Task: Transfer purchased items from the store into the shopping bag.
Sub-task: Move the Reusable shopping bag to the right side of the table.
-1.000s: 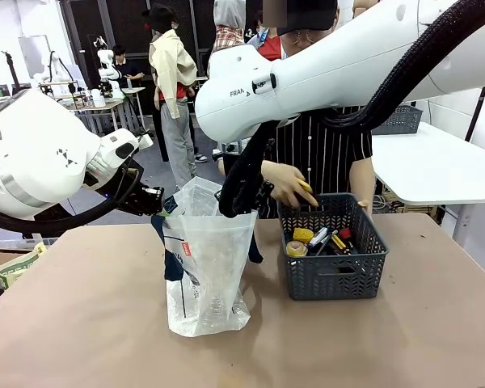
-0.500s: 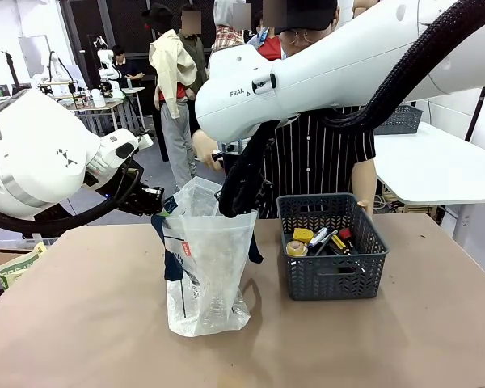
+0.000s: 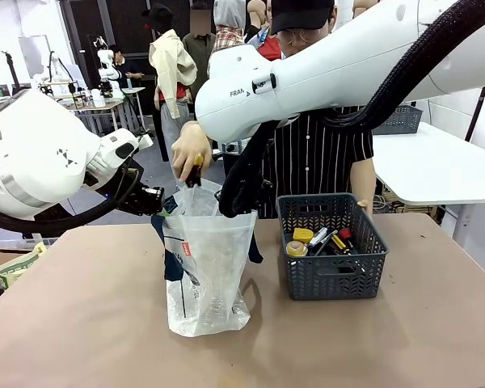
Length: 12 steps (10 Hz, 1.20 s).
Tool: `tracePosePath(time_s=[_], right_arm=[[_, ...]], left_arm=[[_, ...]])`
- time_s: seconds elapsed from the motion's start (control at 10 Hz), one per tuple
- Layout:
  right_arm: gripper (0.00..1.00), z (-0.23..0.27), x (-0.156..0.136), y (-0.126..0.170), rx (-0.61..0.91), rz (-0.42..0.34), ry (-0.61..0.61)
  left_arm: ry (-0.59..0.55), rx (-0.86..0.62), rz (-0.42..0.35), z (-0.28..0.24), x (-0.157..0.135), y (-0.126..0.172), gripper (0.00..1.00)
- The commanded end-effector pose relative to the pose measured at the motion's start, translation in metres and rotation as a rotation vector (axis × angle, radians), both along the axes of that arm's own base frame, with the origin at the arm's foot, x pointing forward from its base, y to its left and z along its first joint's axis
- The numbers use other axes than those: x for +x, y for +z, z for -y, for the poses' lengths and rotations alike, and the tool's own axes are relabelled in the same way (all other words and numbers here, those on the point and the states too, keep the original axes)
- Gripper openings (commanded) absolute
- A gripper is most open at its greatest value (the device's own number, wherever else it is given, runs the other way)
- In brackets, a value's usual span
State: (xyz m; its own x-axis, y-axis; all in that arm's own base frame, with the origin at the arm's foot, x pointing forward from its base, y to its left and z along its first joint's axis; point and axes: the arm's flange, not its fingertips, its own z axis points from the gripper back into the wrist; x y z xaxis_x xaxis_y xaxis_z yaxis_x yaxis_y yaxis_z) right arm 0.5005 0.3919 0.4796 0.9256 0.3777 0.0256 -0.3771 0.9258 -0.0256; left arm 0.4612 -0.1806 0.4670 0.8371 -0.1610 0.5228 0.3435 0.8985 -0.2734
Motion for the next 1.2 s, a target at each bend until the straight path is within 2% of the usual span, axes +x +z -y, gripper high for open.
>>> tracePosePath(time_s=[0.0,1.1], right_arm=[[0.00,0.0033,-0.0012,0.0001,-0.002,0.000,0.002],[0.00,0.0033,-0.0012,0.0001,-0.002,0.000,0.002]], left_arm=[[0.006,-0.019,-0.003,-0.0022,0.0010,-0.0003,0.00],[0.006,-0.019,-0.003,-0.0022,0.0010,-0.0003,0.00]])
